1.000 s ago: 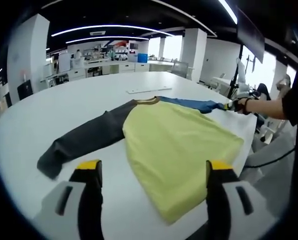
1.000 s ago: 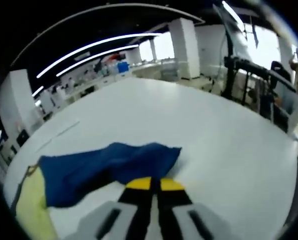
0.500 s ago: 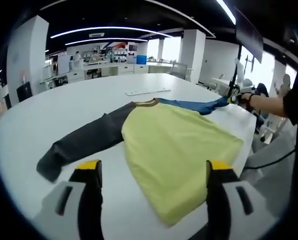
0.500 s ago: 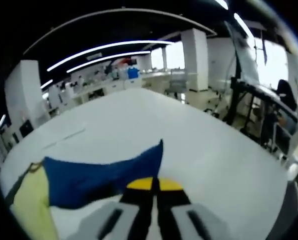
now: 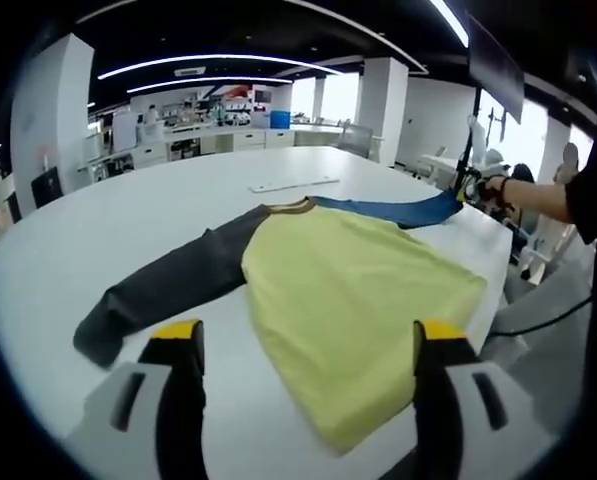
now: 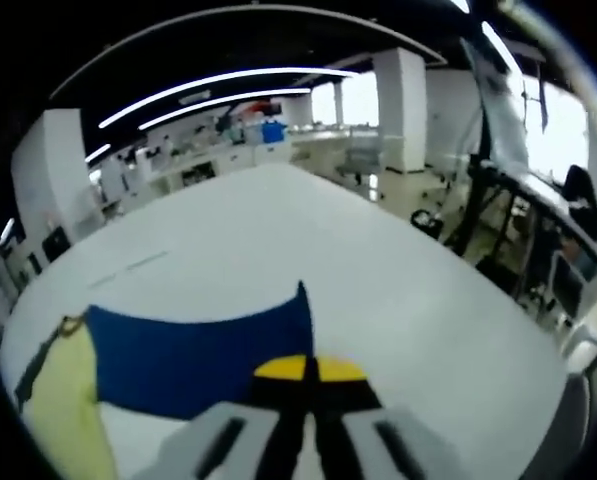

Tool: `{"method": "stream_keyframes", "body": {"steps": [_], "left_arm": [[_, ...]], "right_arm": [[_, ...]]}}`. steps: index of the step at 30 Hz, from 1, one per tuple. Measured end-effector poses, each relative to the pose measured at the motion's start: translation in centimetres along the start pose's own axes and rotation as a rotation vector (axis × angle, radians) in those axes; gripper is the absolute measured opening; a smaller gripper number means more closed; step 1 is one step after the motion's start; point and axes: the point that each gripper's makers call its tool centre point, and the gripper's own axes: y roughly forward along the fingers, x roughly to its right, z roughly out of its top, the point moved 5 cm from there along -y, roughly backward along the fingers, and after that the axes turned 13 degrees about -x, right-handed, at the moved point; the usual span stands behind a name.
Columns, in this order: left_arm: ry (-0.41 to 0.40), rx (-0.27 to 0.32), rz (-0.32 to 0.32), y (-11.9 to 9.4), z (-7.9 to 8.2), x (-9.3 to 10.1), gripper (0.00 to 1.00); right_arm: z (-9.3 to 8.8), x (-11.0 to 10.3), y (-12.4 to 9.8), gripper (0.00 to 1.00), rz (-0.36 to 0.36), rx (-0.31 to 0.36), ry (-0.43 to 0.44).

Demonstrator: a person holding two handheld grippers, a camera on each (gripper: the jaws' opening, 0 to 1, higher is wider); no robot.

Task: Fold the garment on the visible template until the final outline fits inside the template.

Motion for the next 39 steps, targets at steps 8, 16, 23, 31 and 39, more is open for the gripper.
{"method": "stream_keyframes", "body": {"steps": [8, 16, 23, 31, 39], "left_arm": [[0.014, -0.003, 0.012, -0.2, 0.1, 0.2, 0.85], [0.029, -0.018, 0.023, -0.5, -0.3, 0.2, 0.91], [0.033, -0.026, 0.019, -0.7, -0.6, 0.1, 0.93], [0.005, -0.010, 0.004, -1.1, -0.2, 0.4, 0.97], [0.001, -0.011, -0.008, -1.6, -0.2, 1.0, 0.99]], "right_arm": [[-0.1, 1.3, 1.8, 0.00, -0.001, -0.054, 0.018], [0.8, 0.8, 1.6, 0.00, 0.018, -0.059, -0.006], [1.9, -0.8, 0.8, 0.00, 0.071, -0.053, -0.009], [3.3, -4.0, -0.4, 0.00, 0.127, -0.036, -0.055], [4.2, -6.8, -1.2, 0.00, 0.175, -0.039, -0.084]]}}
